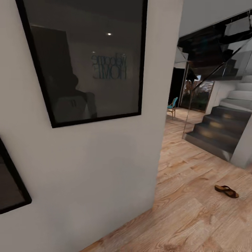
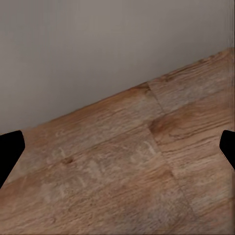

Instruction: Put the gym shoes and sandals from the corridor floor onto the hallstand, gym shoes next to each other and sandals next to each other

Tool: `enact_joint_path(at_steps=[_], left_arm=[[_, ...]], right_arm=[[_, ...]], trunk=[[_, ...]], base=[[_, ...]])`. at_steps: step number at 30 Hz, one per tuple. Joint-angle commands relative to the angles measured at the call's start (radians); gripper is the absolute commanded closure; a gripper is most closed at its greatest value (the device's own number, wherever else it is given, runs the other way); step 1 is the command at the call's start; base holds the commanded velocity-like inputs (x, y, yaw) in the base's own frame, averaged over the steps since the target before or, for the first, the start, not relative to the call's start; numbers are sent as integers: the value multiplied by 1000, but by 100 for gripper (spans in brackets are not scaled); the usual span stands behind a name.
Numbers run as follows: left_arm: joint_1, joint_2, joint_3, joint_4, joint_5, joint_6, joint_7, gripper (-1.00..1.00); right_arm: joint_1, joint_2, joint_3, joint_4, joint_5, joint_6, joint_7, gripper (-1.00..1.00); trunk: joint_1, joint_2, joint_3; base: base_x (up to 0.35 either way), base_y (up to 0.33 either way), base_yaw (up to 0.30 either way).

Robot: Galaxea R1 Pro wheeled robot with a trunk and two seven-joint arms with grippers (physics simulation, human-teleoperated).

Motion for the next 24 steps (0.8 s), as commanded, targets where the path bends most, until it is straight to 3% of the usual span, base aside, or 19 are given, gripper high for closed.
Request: enact_joint_path(at_steps=[1, 9, 24], left_arm=[[0, 0, 0, -1, 5, -3, 0, -100], [0, 0, -1, -3, 4, -3, 3, -100], [0, 1, -1, -1, 4, -3, 7, -100]], right_arm=[[-1, 0, 0, 0, 0, -3, -1, -100], [-1, -1, 0, -1, -1, -4, -1, -100], [-1, -1, -15, -2, -1, -3, -1, -100]], trunk=[[0, -1, -1], [0, -1, -1], [0, -1, -4]], base=[[0, -7, -279], [0, -113, -279], [0, -251, -279]])
